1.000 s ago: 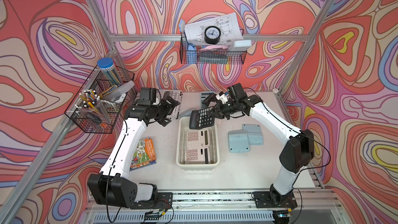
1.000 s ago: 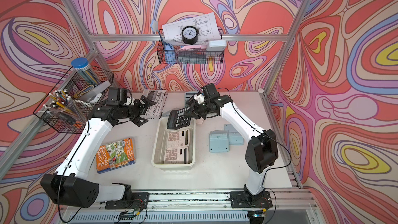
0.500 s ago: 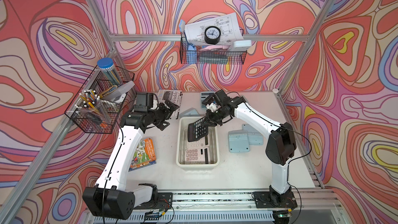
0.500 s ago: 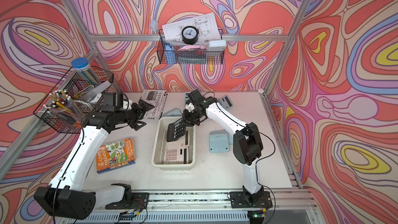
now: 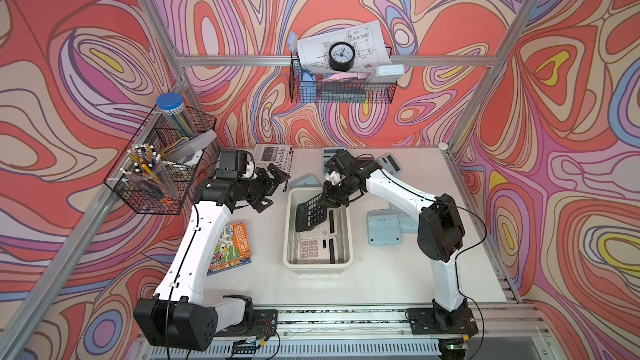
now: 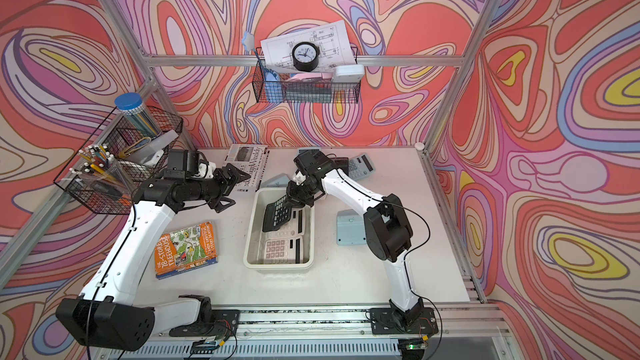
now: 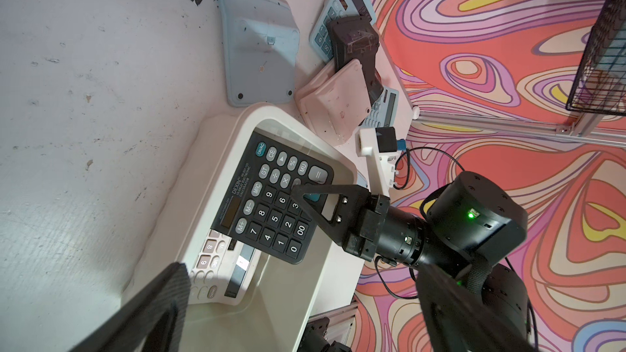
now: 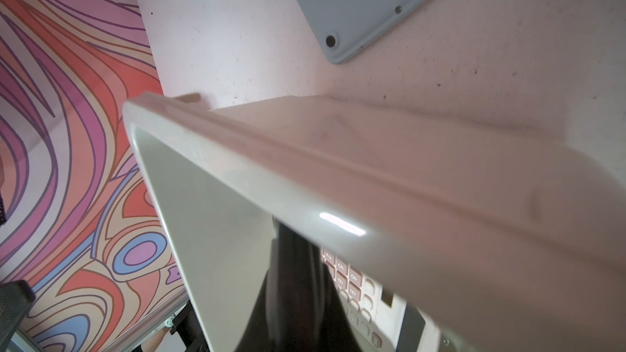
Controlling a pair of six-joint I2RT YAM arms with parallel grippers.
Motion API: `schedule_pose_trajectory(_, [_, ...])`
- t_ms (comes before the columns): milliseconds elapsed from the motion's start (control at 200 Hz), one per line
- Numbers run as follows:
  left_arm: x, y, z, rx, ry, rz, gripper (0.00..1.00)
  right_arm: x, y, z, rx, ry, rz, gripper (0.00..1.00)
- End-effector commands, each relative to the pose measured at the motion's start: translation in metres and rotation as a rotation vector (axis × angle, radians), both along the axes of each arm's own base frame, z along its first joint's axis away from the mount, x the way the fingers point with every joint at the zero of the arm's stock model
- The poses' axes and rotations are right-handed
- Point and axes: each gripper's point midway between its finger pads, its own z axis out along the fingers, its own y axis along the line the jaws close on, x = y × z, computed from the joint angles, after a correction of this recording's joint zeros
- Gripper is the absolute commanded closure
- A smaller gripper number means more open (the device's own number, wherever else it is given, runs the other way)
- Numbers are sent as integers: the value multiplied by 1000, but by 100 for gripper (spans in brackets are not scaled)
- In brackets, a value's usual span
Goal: Put the calculator in the storage box
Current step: Place the calculator in the storage box.
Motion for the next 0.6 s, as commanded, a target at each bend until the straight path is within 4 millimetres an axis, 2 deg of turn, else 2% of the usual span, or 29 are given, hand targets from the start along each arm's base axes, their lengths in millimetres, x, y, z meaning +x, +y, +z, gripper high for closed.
schedule_pose_trajectory(0, [-3,0,5,12,-3,-30,1,2,3,-12,-8,9,-12,100])
schedule_pose_trajectory(115, [-3,6,4,30,9,-26,1,-1,3,-19,-21,30,-8,76])
schedule_pose_trajectory(210, [-1,13,3,35,13,-9,2,-1,-1,-20,-56,24,-8,67])
schedule_pose_trajectory(386, [-2,17,-1,32,28,10,2,2,-13,-8,-132,-13,-8,56])
schedule_pose_trajectory(596, [-5,21,-9,25,49,33,1,6,-38,4,-283,-53,-26,54])
